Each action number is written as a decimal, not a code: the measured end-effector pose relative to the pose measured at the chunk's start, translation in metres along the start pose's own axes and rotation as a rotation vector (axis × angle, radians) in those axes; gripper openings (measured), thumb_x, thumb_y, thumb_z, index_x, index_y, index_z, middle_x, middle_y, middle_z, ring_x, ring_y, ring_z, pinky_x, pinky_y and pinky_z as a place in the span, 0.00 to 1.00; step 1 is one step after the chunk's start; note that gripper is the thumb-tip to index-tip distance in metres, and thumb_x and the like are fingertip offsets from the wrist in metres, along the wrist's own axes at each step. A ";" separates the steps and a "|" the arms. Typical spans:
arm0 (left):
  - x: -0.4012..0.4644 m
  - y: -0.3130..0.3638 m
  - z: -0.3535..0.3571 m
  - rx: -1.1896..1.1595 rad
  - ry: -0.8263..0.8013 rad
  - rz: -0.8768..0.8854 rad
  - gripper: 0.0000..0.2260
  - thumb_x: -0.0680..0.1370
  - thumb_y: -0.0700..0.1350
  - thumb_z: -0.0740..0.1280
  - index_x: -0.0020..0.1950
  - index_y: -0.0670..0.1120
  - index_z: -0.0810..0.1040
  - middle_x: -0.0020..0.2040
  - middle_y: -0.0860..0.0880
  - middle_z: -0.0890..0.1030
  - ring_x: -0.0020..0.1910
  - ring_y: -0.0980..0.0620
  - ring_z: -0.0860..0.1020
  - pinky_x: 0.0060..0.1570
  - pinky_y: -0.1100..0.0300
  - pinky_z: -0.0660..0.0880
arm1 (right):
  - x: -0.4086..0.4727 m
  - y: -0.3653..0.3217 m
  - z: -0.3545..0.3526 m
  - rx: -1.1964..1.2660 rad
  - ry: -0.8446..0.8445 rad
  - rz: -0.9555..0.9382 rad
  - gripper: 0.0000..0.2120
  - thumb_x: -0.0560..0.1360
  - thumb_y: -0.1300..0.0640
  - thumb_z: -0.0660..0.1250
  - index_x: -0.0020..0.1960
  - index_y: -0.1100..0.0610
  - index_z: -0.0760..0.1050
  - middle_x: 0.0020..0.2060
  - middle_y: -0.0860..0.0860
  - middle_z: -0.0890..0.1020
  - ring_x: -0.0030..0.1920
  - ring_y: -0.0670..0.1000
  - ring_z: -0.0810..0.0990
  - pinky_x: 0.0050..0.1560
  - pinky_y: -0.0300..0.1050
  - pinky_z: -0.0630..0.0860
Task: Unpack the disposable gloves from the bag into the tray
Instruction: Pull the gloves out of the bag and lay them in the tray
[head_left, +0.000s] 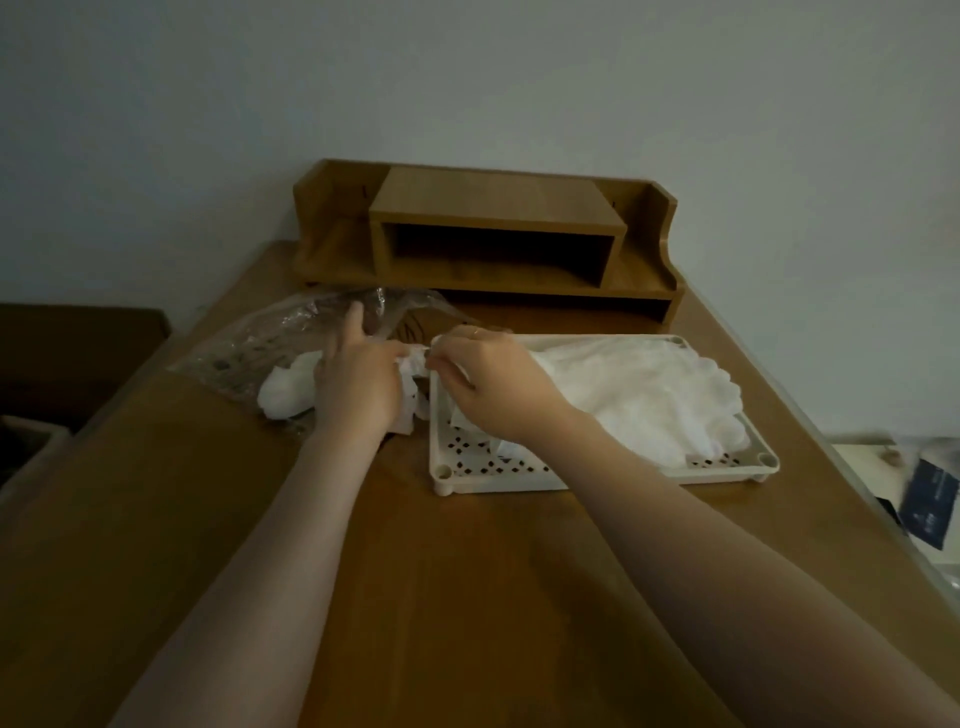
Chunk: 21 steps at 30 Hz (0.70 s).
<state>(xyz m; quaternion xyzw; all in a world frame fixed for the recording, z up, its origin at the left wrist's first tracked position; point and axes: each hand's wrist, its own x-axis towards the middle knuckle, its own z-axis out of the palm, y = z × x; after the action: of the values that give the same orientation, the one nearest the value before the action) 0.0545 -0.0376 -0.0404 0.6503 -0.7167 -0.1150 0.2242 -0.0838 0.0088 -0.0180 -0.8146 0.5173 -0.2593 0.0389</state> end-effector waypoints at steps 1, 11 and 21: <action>0.004 -0.005 -0.001 -0.042 -0.023 -0.031 0.16 0.81 0.39 0.57 0.66 0.50 0.75 0.77 0.47 0.57 0.73 0.44 0.59 0.68 0.48 0.61 | 0.007 -0.003 0.008 -0.003 -0.048 0.010 0.09 0.77 0.65 0.60 0.50 0.65 0.79 0.48 0.58 0.80 0.47 0.56 0.78 0.44 0.43 0.71; 0.006 -0.023 -0.002 -0.410 0.193 0.033 0.15 0.82 0.40 0.57 0.68 0.44 0.73 0.65 0.47 0.76 0.63 0.50 0.74 0.56 0.64 0.67 | 0.055 0.026 0.057 -0.038 -0.136 0.391 0.25 0.79 0.63 0.57 0.74 0.49 0.62 0.72 0.54 0.65 0.65 0.54 0.72 0.59 0.49 0.75; 0.008 -0.026 0.017 -0.239 0.051 0.126 0.08 0.74 0.49 0.70 0.50 0.48 0.82 0.70 0.46 0.68 0.69 0.46 0.66 0.67 0.50 0.64 | 0.054 0.024 0.052 0.052 -0.115 0.399 0.07 0.75 0.54 0.68 0.51 0.57 0.77 0.52 0.52 0.76 0.47 0.49 0.74 0.38 0.36 0.69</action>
<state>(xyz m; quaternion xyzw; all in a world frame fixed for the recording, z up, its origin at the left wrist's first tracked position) 0.0692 -0.0509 -0.0654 0.5754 -0.7313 -0.1686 0.3250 -0.0620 -0.0592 -0.0504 -0.7082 0.6584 -0.2127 0.1402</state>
